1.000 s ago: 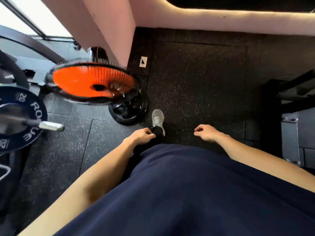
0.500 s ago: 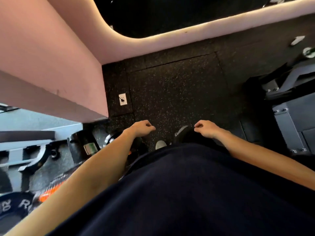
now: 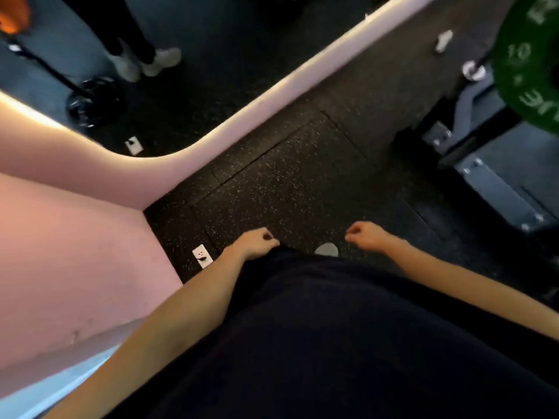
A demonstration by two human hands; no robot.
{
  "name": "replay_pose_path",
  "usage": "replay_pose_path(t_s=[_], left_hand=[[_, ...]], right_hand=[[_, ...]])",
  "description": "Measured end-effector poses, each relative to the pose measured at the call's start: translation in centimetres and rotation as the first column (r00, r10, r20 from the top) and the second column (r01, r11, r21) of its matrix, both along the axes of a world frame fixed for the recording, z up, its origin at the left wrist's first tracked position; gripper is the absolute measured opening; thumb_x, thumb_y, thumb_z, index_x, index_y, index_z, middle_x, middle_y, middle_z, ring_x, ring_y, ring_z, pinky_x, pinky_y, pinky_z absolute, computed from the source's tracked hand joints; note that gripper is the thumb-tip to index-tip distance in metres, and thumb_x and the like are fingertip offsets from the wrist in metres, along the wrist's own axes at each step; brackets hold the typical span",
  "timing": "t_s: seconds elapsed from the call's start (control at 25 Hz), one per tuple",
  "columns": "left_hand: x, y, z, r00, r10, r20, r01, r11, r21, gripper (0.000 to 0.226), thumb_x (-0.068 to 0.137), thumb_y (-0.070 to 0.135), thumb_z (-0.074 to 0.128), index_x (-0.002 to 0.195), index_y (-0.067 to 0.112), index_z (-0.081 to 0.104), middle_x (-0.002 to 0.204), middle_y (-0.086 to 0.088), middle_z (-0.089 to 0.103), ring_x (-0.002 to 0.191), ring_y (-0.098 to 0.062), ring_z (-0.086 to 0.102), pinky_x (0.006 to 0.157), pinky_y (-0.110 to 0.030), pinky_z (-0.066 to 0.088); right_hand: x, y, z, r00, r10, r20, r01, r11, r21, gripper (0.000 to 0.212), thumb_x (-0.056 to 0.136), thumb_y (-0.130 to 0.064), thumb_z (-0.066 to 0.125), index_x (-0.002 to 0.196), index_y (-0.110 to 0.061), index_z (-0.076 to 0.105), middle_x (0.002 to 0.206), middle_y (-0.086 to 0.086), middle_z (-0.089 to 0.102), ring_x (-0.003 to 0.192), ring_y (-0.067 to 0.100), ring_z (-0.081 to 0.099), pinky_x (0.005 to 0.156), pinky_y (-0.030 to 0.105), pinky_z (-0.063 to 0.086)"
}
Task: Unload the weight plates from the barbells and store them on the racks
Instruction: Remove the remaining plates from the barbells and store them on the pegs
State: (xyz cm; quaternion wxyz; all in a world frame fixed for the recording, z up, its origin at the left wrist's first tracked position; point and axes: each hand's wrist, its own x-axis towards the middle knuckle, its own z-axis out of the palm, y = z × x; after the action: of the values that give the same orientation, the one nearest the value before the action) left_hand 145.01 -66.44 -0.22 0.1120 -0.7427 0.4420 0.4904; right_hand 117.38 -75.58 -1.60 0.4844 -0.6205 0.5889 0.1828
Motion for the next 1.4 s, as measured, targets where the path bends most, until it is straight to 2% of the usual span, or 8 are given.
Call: replay_pose_path(t_s=[0.16,0.28,0.52,0.64,0.76,0.92,1.24,1.4], left_hand=[[-1.4,-7.0,0.9,0.963,-0.268,-0.027,0.269,0.963,0.026,0.042,0.091,0.05,0.053,0.123,0.023,0.059,0.13,-0.004,0.059,0.116,-0.021,0.054,0.094,-0.031,0.04],[-2.6,-11.4,0.9,0.874,-0.483,-0.056,0.486,0.873,0.045,0.042,0.091,0.046,0.054,0.124,0.02,0.059,0.13,-0.005,0.059,0.118,-0.022,0.054,0.094,-0.029,0.039],[-4.1,-18.6,1.7,0.688,-0.722,-0.073,0.719,0.692,-0.07,0.042,0.09,0.046,0.057,0.124,0.022,0.059,0.121,-0.003,0.063,0.108,-0.018,0.058,0.083,-0.024,0.042],[-6.6,-23.0,3.5,0.682,-0.721,-0.124,0.701,0.693,-0.169,0.046,0.088,0.047,0.06,0.127,0.023,0.056,0.112,0.002,0.058,0.106,-0.017,0.057,0.083,-0.024,0.043],[-10.2,-27.7,6.2,0.695,-0.704,-0.145,0.655,0.703,-0.278,0.046,0.085,0.052,0.061,0.125,0.03,0.054,0.117,0.001,0.058,0.103,-0.016,0.058,0.083,-0.028,0.047],[-15.3,-32.8,11.2,0.683,-0.714,-0.153,0.585,0.66,-0.472,0.047,0.084,0.053,0.062,0.125,0.032,0.054,0.116,0.0,0.058,0.099,-0.017,0.059,0.084,-0.03,0.048],[-24.1,-40.6,26.3,0.637,-0.759,-0.135,0.384,0.465,-0.798,0.044,0.082,0.05,0.066,0.122,0.034,0.057,0.107,0.005,0.064,0.096,-0.014,0.06,0.082,-0.029,0.048],[-26.5,-43.3,34.6,0.599,-0.787,-0.148,0.26,0.366,-0.893,0.048,0.076,0.06,0.065,0.118,0.038,0.055,0.109,0.003,0.064,0.097,-0.016,0.062,0.091,-0.042,0.051]], right_hand=[[-0.8,-0.7,0.6,0.968,-0.252,0.014,0.251,0.968,0.019,0.031,0.094,-0.029,0.06,0.121,-0.014,0.062,0.126,0.008,0.061,0.111,0.022,0.059,0.093,0.034,0.048],[-1.3,0.5,0.5,0.913,-0.407,-0.009,0.407,0.912,0.048,0.033,0.094,-0.029,0.058,0.122,-0.013,0.06,0.128,0.009,0.06,0.113,0.023,0.058,0.094,0.034,0.047],[-0.9,2.8,1.3,0.706,-0.707,-0.042,0.708,0.704,0.049,0.036,0.094,-0.029,0.059,0.124,-0.011,0.059,0.13,0.01,0.059,0.116,0.024,0.056,0.096,0.034,0.045],[-1.7,1.7,2.9,0.592,-0.806,-0.002,0.805,0.592,-0.031,0.04,0.095,-0.032,0.057,0.128,-0.011,0.055,0.131,0.01,0.059,0.115,0.025,0.057,0.097,0.035,0.046],[-4.1,-0.9,5.7,0.511,-0.858,0.047,0.855,0.502,-0.134,0.043,0.095,-0.032,0.056,0.133,-0.013,0.051,0.132,0.01,0.057,0.114,0.025,0.057,0.097,0.036,0.046],[-8.3,-4.8,11.2,0.41,-0.886,0.214,0.905,0.367,-0.216,0.045,0.096,-0.03,0.056,0.137,-0.016,0.046,0.136,0.008,0.052,0.113,0.023,0.056,0.098,0.038,0.047],[-16.0,-12.7,24.8,0.419,-0.799,0.432,0.85,0.177,-0.496,0.044,0.092,-0.034,0.06,0.133,-0.019,0.05,0.126,0.003,0.056,0.102,0.019,0.057,0.084,0.032,0.048],[-18.9,-14.9,32.9,0.439,-0.731,0.523,0.805,0.062,-0.589,0.044,0.092,-0.029,0.062,0.132,-0.017,0.05,0.119,0.003,0.055,0.09,0.02,0.06,0.075,0.03,0.046]])
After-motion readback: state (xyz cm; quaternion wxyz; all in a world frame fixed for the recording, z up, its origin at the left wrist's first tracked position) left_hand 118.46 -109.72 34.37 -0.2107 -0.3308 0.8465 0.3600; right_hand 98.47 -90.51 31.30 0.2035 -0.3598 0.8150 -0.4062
